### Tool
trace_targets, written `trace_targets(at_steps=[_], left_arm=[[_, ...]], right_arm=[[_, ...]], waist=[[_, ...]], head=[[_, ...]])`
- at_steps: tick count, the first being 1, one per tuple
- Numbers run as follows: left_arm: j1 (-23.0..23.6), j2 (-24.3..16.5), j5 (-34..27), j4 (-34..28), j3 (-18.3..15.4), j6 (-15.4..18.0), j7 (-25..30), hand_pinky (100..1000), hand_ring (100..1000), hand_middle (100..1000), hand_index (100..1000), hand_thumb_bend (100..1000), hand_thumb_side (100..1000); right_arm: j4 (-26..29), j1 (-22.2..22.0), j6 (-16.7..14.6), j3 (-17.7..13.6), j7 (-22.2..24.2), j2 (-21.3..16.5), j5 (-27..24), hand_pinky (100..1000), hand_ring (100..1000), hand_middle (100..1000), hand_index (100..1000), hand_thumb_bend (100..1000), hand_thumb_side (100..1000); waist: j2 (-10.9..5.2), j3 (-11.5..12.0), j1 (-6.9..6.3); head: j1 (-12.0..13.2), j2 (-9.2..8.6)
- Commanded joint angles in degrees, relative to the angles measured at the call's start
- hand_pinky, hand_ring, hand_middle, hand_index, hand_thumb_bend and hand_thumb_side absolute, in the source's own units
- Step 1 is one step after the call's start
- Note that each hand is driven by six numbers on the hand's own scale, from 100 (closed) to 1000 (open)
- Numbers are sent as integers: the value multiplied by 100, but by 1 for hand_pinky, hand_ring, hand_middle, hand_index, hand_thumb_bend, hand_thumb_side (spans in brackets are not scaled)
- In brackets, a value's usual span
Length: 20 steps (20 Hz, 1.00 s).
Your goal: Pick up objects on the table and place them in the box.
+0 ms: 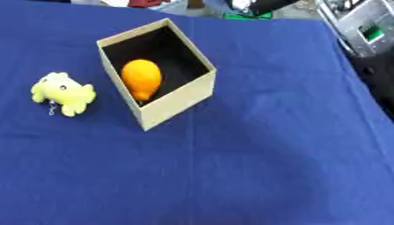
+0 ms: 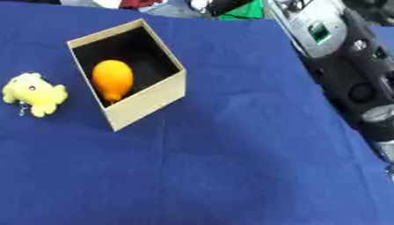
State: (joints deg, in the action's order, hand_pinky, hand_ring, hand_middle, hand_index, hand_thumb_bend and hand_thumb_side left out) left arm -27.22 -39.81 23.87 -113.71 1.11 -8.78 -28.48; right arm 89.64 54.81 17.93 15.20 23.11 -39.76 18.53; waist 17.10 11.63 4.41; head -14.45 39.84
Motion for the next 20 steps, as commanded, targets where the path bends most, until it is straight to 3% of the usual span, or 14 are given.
trace_targets(at_steps=[1,20], left_arm=[[-83,-145,-29,-88,-83,14,-5,586,835,718,804,562,1000],[-114,-112,-48,-88,-90,10,-37,585,835,717,803,562,1000]], right_arm=[[105,197,6,13,89,59,-82,842,851,693,840,100,341],[64,395,-52,539,616,928,38,841,848,693,848,100,415]], waist=[[-102,-2,-42],[-86,37,-38]], head=[[-86,23],[-161,23]])
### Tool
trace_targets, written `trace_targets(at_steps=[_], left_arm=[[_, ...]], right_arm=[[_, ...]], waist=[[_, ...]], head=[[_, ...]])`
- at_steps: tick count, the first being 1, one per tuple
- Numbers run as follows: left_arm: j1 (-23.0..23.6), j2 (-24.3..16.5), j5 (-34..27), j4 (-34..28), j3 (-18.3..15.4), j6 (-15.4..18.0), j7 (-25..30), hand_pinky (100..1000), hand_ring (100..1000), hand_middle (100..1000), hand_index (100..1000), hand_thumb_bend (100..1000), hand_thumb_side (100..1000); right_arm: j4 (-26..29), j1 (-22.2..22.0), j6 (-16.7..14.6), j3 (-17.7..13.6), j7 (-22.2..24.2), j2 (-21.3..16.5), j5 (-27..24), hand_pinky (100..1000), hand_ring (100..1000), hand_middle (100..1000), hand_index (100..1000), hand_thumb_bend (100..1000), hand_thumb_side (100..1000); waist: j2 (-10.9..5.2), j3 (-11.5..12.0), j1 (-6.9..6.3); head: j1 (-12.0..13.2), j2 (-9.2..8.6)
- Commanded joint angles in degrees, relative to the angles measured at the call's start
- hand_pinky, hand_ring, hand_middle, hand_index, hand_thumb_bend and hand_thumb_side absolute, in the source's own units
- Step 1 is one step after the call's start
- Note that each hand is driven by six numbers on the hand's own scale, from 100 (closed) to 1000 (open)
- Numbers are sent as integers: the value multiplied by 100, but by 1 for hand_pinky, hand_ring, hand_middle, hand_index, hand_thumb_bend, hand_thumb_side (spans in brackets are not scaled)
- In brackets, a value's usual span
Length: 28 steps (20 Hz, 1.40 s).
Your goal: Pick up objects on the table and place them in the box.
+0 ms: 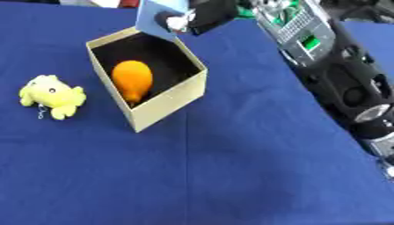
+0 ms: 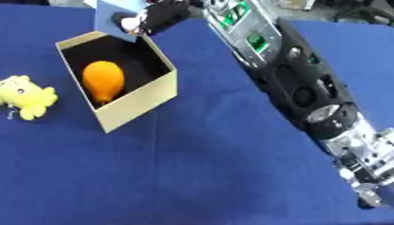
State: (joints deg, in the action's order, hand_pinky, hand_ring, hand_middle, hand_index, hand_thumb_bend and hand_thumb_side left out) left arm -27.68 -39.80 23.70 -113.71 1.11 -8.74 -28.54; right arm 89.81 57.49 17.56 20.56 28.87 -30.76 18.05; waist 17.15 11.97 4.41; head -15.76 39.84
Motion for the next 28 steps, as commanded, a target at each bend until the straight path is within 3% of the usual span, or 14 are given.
trace_targets(at_steps=[1,12,19,25,28], left_arm=[[-70,-114,-32,-88,-88,5,-33,584,835,717,803,562,1000],[-64,-95,-32,-88,-79,6,-29,583,835,717,803,562,1000],[-60,-88,-28,-88,-79,0,-30,582,835,717,802,561,1000],[-51,-84,-27,-88,-79,-6,-33,581,835,716,802,553,1000],[-51,-80,-29,-88,-78,-4,-33,581,835,716,802,554,1000]], right_arm=[[38,138,-17,34,51,81,130,841,849,695,848,100,414],[-239,59,-97,246,114,525,726,883,883,788,907,100,486],[-321,7,-239,323,213,579,1199,901,923,842,926,110,555],[-365,-24,-374,340,159,552,1703,925,954,875,944,244,702],[-426,-37,-432,340,185,574,1896,936,968,893,963,299,720]], waist=[[-89,2,-38],[-81,-1,-40],[-68,-2,-31],[-62,-8,-39],[-61,-11,-45]], head=[[-37,21],[-29,-35],[-20,-21],[-18,-14],[-24,-17]])
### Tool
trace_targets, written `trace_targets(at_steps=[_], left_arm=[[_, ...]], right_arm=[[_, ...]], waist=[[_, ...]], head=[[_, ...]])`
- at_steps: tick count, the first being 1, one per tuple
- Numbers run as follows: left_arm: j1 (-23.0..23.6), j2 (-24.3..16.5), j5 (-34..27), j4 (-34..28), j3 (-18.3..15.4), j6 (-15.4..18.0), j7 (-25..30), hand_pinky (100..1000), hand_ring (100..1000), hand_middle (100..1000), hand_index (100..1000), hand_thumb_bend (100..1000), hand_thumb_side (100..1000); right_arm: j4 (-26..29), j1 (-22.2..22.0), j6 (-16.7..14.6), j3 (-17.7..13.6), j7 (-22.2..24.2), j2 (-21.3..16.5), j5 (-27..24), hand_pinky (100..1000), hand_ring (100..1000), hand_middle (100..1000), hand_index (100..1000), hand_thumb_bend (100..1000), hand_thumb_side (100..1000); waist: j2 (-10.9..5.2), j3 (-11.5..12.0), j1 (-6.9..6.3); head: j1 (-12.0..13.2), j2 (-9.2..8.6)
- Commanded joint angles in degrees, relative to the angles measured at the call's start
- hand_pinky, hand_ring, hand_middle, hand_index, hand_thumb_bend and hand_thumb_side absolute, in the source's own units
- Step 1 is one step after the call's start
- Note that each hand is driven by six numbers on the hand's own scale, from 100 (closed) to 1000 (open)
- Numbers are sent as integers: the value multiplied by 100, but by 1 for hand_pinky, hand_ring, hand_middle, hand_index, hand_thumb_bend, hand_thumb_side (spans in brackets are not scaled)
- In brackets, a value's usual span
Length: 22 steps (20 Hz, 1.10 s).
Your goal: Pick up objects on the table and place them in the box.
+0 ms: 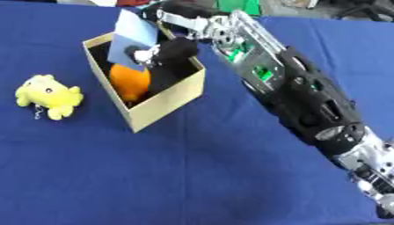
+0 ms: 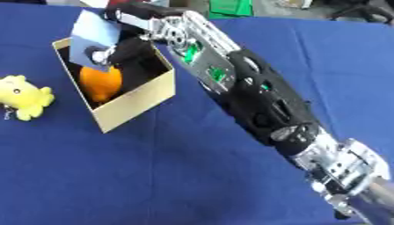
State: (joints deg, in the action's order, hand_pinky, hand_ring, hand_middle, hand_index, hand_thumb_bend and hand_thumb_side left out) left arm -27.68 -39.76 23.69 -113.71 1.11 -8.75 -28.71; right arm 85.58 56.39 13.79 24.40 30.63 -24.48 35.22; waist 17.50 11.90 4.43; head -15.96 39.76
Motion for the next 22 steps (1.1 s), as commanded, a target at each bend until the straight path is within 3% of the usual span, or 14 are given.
trace_targets(at_steps=[1,4,7,14,17,22], left_arm=[[-51,-83,-29,-88,-77,-3,-16,581,835,716,802,554,1000],[-53,-81,-30,-88,-78,-4,-18,581,835,716,802,555,1000],[-55,-82,-30,-88,-80,-4,-20,581,835,716,802,555,1000],[-64,-84,-33,-88,-80,0,-22,582,836,716,802,556,1000],[-69,-84,-31,-88,-80,2,-21,582,836,715,801,556,1000],[-70,-83,-29,-88,-80,2,-21,582,836,715,801,556,1000]], right_arm=[[-22,70,-88,-39,37,-47,217,938,970,896,967,310,760],[-58,67,-171,-39,94,-41,296,948,984,910,985,387,803],[-93,60,-235,-44,135,-45,360,962,1000,934,1000,544,861],[-106,57,-335,-63,102,-47,493,962,1000,937,1000,557,840],[-95,47,-319,-85,42,-44,449,953,991,915,991,448,817],[-65,35,-253,-85,-36,-55,366,950,987,912,991,428,814]], waist=[[-95,-3,-49],[-92,2,-55],[-93,3,-58],[-105,-6,-62],[-117,-8,-67],[-121,-8,-68]], head=[[-6,-9],[-6,-10],[-4,-11],[-4,-18],[0,-20],[4,-23]])
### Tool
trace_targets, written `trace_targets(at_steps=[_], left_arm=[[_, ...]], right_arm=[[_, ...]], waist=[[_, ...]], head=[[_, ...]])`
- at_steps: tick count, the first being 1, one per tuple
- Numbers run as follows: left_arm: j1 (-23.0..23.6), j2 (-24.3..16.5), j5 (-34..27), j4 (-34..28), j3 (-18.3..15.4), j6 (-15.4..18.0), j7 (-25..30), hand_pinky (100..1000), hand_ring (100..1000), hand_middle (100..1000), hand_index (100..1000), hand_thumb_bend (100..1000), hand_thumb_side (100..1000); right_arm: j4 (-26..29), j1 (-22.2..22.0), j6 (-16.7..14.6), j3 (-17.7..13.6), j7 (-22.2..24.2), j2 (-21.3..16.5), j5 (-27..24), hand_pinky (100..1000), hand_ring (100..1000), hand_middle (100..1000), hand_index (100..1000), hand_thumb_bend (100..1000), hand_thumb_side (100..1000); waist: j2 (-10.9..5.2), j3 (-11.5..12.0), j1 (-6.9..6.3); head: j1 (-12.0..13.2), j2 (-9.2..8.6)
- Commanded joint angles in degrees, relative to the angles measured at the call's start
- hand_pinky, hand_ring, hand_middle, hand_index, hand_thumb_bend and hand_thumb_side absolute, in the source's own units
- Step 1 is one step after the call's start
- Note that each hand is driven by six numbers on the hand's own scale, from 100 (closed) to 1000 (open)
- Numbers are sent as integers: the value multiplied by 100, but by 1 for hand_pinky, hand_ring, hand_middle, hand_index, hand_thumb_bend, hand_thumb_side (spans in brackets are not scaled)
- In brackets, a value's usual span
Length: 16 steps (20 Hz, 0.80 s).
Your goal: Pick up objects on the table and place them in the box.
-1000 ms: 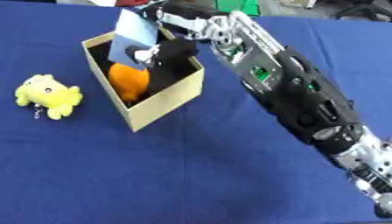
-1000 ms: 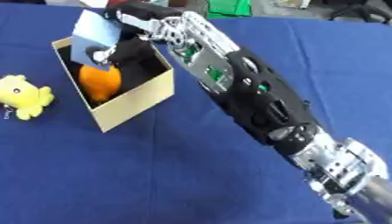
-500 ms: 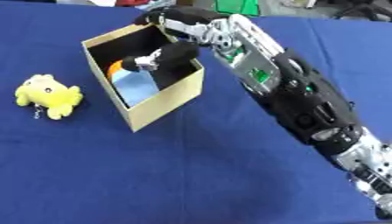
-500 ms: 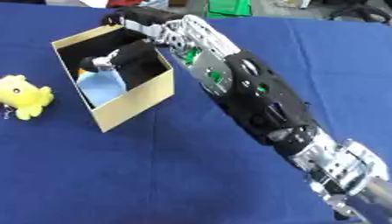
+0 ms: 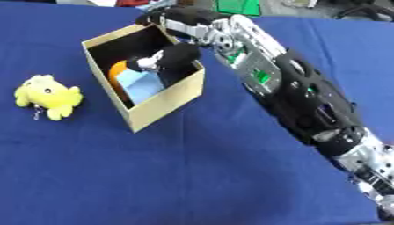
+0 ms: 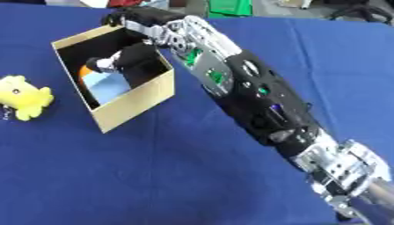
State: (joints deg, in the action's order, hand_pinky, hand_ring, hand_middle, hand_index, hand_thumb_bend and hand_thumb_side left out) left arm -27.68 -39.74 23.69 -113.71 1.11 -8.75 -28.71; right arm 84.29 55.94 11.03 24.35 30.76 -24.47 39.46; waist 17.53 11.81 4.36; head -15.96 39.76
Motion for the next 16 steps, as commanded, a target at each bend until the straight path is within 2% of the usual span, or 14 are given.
trace_targets(at_steps=[1,2,3,7,10,16], left_arm=[[-64,-86,-29,-88,-85,-1,-23,582,836,716,801,557,1000],[-49,-89,-28,-88,-96,-8,-31,582,836,716,801,557,1000],[-39,-92,-27,-88,-104,-12,-39,582,836,716,801,557,1000],[-11,-98,-25,-88,-121,-25,-60,581,836,716,801,557,1000],[14,-102,-21,-88,-132,-31,-75,581,836,716,801,556,1000],[78,-116,-9,-88,-154,-42,-102,580,836,716,801,555,1000]], right_arm=[[105,78,50,-123,-78,-56,-89,921,959,891,978,199,824],[199,64,108,-219,-138,-75,-150,921,959,891,978,199,824],[320,32,181,-341,-214,-108,-226,918,954,885,980,119,848],[850,-117,479,-870,-541,-279,-553,914,944,876,978,100,940],[1256,-241,624,-1277,-791,-458,-803,912,940,870,976,100,983],[2069,-554,777,-2052,-1291,-850,-1303,908,935,861,979,100,903]], waist=[[-132,-11,-69],[-142,-33,-79],[-147,-48,-84],[-153,-88,-86],[-145,-124,-85],[-116,-196,-98]], head=[[42,-17],[115,0],[185,16],[428,70],[508,117],[314,159]])
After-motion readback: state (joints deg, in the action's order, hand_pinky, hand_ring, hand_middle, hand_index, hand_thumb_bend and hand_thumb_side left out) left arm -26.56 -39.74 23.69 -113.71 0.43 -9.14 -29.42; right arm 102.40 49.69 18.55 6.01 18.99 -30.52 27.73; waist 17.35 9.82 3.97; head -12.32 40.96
